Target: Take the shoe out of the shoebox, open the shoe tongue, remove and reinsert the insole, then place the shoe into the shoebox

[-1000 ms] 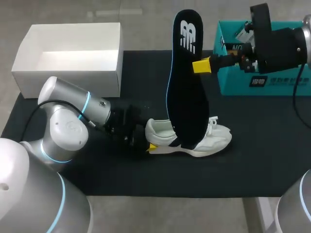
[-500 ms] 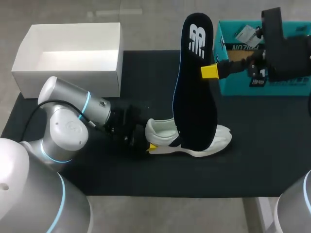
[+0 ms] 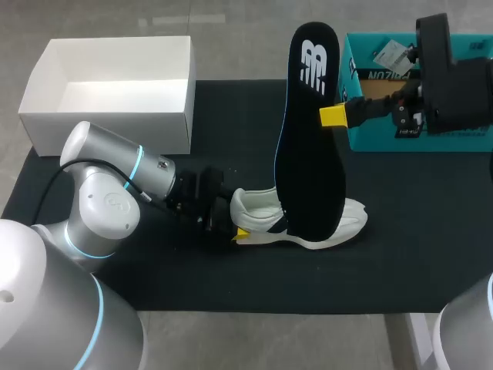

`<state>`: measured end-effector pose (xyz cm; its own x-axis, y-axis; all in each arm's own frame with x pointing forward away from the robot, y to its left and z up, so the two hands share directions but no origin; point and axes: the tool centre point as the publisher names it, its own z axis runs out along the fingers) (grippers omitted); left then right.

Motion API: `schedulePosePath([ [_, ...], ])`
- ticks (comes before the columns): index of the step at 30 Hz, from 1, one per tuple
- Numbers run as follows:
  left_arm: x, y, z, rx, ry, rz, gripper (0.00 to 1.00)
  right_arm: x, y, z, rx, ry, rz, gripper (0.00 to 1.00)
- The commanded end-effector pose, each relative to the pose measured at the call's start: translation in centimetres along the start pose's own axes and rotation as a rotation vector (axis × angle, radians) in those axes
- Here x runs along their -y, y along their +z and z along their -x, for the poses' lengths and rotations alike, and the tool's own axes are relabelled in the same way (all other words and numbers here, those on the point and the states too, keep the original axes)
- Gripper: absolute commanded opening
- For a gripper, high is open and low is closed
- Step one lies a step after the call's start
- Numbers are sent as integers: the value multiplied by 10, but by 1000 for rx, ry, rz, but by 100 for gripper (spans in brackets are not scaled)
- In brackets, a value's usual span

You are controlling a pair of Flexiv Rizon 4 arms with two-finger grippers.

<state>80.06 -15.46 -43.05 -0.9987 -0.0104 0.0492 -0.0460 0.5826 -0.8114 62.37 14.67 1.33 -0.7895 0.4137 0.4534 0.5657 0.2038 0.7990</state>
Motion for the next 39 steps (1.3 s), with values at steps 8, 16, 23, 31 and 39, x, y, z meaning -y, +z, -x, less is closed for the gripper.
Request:
schedulePosePath([
  [8,-1,1,0,0,0,1,11,-2,4,1,-1,1,-2,0],
  [16,2,-3,5,1,20,-5,100,-2,4,1,-1,1,-2,0],
  [23,10,-13,11,-6,59,39,100,-2,4,1,-1,1,-2,0],
  [31,24,-32,8,-22,105,161,100,-2,4,1,-1,1,-2,0],
  [39,32,-47,-1,-26,128,341,100,-2,4,1,-1,1,-2,0],
])
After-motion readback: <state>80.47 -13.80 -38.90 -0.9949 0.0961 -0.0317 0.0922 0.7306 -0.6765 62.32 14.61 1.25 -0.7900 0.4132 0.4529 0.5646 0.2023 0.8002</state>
